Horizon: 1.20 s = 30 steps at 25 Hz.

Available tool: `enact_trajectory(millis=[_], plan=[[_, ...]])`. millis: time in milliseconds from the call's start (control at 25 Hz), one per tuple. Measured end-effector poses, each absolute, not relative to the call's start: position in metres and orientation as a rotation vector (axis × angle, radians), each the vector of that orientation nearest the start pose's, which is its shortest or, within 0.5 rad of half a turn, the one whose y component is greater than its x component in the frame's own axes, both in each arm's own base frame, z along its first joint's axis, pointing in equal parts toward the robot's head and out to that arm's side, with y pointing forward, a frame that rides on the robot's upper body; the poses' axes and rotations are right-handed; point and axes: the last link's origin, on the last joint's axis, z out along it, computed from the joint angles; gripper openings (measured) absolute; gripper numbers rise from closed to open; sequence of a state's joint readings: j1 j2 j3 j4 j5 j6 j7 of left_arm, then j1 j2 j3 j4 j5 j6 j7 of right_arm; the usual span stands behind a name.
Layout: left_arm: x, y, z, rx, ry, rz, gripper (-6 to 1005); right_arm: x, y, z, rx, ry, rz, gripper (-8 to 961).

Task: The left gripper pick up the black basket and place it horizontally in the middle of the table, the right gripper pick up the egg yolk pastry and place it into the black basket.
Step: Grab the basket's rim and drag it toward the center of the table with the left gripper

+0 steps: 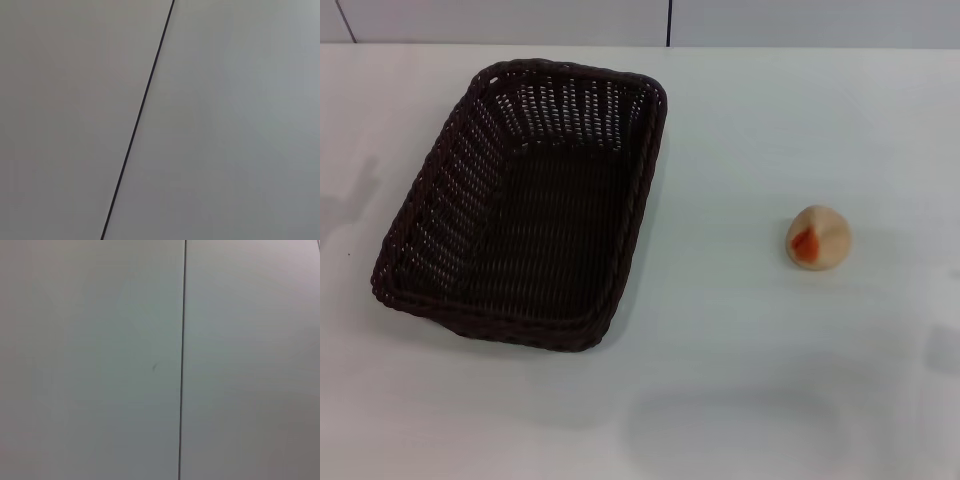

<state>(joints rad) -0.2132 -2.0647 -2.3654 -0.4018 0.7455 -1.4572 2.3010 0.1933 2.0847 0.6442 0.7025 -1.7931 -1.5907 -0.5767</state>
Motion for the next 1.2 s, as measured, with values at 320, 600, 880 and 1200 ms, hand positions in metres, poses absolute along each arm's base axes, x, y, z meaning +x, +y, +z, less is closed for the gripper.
enact_trajectory(millis=[320,600,880,1200], plan=[[-0.352,0.280,0.096,-1.464,-0.529,-1.135,817,0.275,0.266,0.011,-1.053,0.282,0.641,650],[-0.349,0.280,0.096,-1.474,-0.547,-1.174,816,0.275,0.266,0.011,-1.052,0.282,0.641,650],[-0.337,0.291,0.103,-1.578,-0.671,-1.272,814,0.275,0.266,0.011,-1.052,0.282,0.641,649],[-0.305,0.316,0.113,-1.827,-0.918,-1.271,811,0.276,0.264,0.011,-1.051,0.283,0.637,649]])
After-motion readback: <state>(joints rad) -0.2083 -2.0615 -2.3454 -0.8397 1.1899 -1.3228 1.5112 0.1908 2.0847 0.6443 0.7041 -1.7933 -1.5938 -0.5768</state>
